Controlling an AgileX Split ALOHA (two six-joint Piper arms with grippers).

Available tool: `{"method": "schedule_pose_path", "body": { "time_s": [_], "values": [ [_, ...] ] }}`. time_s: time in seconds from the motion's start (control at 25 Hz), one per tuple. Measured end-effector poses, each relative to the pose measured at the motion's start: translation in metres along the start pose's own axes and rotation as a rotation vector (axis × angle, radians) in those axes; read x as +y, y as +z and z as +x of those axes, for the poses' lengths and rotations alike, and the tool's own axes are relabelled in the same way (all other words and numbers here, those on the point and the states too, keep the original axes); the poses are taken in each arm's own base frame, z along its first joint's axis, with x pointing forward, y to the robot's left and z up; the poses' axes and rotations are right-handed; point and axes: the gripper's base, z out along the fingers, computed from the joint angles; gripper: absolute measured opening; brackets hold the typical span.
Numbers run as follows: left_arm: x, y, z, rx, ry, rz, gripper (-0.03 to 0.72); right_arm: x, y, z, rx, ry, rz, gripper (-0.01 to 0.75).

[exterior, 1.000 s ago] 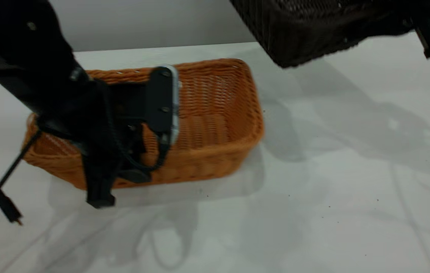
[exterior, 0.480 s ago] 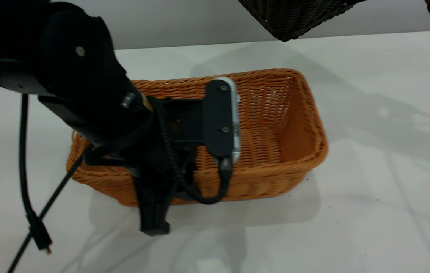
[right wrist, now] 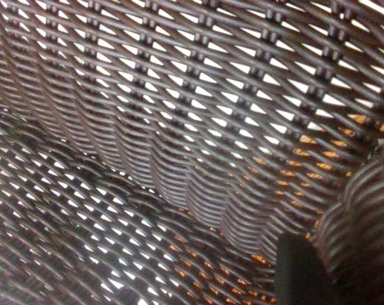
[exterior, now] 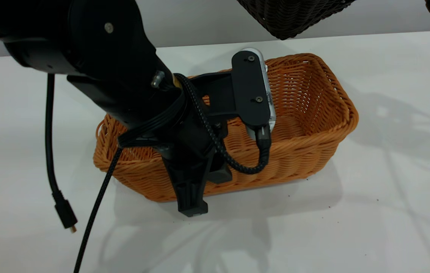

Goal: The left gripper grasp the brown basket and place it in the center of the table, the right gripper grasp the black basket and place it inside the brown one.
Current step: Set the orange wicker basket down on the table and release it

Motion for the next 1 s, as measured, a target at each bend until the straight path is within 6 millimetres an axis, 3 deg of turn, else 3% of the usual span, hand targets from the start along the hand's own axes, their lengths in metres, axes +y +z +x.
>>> {"method": "schedule_pose_path", "body": {
  "time_s": [0.52, 0.64, 0.88, 1.0],
  "values": [
    [-0.0080, -0.0007, 0.0042, 0.050, 0.033, 0.095, 0.111, 0.0006, 0.0000, 0.0010, 0.011, 0.004, -0.006, 0.239],
    [-0.0076, -0.0006, 0.0039, 0.046, 0.045, 0.090, 0.206, 0.0006, 0.0000, 0.0013, 0.015, 0.003, -0.007, 0.239],
    [-0.0035, -0.0003, 0.0021, 0.025, 0.037, 0.047, 0.477, 0.0006, 0.0000, 0.0016, 0.018, -0.003, -0.007, 0.239],
    [-0.0016, -0.0009, 0.0001, 0.020, 0.020, 0.043, 0.537, 0.0006, 0.0000, 0.0016, 0.018, -0.003, -0.007, 0.239]
  ]
}}
